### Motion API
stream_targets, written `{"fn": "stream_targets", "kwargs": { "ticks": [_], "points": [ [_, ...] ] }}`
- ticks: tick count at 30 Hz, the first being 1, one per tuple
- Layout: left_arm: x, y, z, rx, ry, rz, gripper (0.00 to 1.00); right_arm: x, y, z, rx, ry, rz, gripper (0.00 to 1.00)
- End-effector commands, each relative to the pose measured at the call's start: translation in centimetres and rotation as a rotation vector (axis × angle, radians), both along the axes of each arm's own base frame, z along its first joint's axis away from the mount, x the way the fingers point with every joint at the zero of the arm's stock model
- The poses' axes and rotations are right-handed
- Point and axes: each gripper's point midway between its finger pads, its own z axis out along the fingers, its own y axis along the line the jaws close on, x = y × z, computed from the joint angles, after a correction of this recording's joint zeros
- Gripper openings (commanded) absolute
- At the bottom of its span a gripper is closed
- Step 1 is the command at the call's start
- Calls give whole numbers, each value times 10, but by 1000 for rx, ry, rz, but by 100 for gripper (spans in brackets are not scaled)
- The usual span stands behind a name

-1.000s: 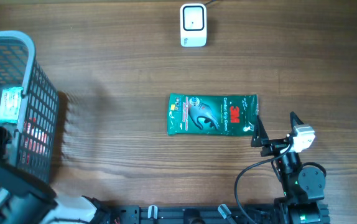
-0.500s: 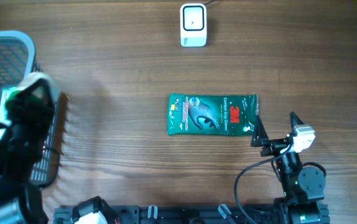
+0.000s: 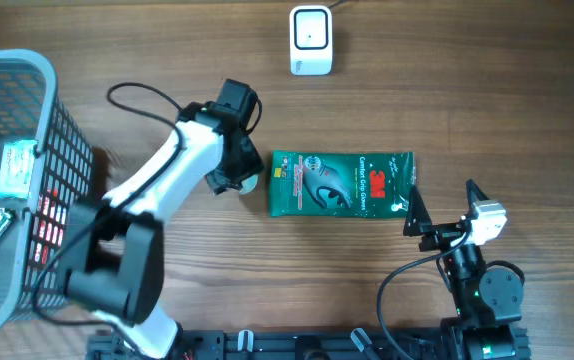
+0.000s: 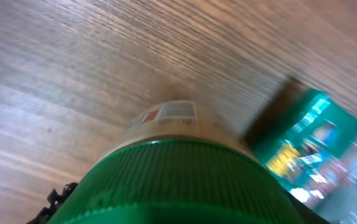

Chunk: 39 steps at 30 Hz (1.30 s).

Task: Scan the item barcode
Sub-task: 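Place the green-lidded jar on the table left of the glove pack, then grasp the Zappy tissue wipes pack in the basket and set it on the glove pack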

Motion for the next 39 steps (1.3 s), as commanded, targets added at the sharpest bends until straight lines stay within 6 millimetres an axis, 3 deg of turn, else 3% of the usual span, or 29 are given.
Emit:
{"fn": "stream_targets", "kwargs": {
  "ticks": [1,2,3,7,10,11,13,14,15,17,19,21,22,25,27,30,31,34,39],
  "points": [
    [9,-5,-2,15,-33,-64,71,0,-1,2,-17,-11,-8,100],
    [11,-6,5,12,-48,-88,80,0,-1,2,-17,-11,-8,100],
    [13,-7,15,12,-61,-121,98,0,-1,2,-17,-11,-8,100],
    [22,-9,83,5,-127,-203,100,0,-1,2,-17,-11,-8,100],
    [40,8,172,33,-294,-160,100,0,-1,2,-17,-11,-8,100],
    [52,23,222,58,-434,-112,100,0,-1,2,-17,-11,-8,100],
    [58,65,302,128,-659,12,100,0,-1,2,-17,-11,-8,100],
    [51,102,346,185,-781,124,100,0,-1,2,-17,-11,-8,100],
    [36,144,378,255,-870,252,100,0,-1,2,-17,-11,-8,100],
    [-1,217,396,381,-887,460,100,0,-1,2,-17,-11,-8,100],
    [-28,267,388,461,-815,609,100,0,-1,2,-17,-11,-8,100],
    [-60,320,358,501,-674,841,100,0,-1,2,-17,-11,-8,100],
    [-75,345,330,462,-578,967,100,0,-1,2,-17,-11,-8,99],
    [-77,375,258,248,-436,1075,100,0,-1,2,-17,-11,-8,100],
    [-74,387,217,172,-410,1106,100,0,-1,2,-17,-11,-8,100],
    [-55,391,163,107,-423,1008,100,0,-1,2,-17,-11,-8,100],
    [-52,395,126,107,-426,1012,100,0,-1,2,-17,-11,-8,100],
    [-48,398,75,118,-467,1008,100,0,-1,2,-17,-11,-8,100],
    [-23,410,36,77,-534,982,100,0,-1,2,-17,-11,-8,100]
  ]
}}
